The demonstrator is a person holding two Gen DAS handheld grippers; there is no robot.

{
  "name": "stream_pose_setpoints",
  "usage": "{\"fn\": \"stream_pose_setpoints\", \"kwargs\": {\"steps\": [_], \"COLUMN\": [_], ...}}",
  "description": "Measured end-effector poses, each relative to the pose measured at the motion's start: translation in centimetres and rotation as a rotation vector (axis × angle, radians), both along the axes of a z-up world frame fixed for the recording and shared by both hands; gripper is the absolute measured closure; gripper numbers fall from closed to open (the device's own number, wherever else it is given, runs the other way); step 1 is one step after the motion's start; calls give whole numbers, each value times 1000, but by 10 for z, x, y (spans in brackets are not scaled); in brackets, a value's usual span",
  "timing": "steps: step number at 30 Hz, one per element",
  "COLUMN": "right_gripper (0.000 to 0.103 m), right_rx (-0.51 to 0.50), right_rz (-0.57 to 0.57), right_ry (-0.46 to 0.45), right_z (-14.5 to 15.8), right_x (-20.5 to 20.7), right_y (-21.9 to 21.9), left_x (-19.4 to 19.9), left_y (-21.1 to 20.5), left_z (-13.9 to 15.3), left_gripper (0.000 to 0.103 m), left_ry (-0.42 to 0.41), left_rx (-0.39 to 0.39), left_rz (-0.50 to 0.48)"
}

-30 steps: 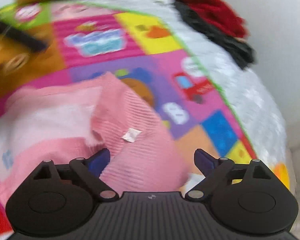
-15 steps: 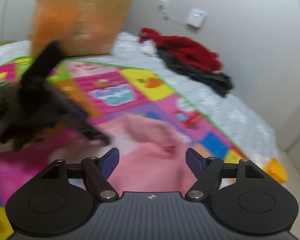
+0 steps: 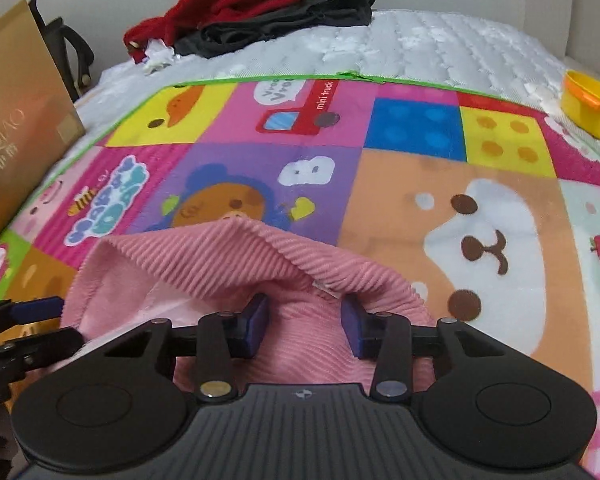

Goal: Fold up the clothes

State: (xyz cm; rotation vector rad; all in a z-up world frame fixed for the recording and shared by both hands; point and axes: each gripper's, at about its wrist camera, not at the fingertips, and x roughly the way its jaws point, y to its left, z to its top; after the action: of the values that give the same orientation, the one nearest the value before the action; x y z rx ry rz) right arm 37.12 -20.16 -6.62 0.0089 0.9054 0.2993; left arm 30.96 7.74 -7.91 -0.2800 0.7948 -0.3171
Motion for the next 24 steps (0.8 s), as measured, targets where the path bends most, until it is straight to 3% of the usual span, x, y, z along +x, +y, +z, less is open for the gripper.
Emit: {"fn": "stream_pose_setpoints", "kwargs": {"steps": [2,5,8,11,13,16,18,21,24], "right_gripper": [59,41,33,32,33,39,43,43,43], "right_rx": [-66,-113,-176,-192,-199,-150,-128,-176,-242], "right_rz": [48,135,238,278,223,44,9,67,125], "right_ry": [-76,-232,-353,-347,-362,-369,-334,-341,-383], "right_z": [14,44,64,53,41,36,35,39,44], "right_x": [-15,-62,-110,-140,-146,-132,-118,-118,-127], "right_y": [11,19,30,43,52,57,59,61,60], "left_x": [0,0,0,-1,-2,-5,-7,-6,-3], "left_y": [0,0,-1,-3,-1,2,4,6,4], "left_z": [0,0,-1,-1,1,5,8,10,6], "left_gripper": [0,0,0,0,0,0,0,0,0], "left_ry": [-1,-4,-2,-2,-5,-14,-29,-41,-35], "left_rx": [0,1,8,33,32,13,-26,-99,-99], "left_rz": [-2,-4,-4,3,6,6,-6,-22,-20]}}
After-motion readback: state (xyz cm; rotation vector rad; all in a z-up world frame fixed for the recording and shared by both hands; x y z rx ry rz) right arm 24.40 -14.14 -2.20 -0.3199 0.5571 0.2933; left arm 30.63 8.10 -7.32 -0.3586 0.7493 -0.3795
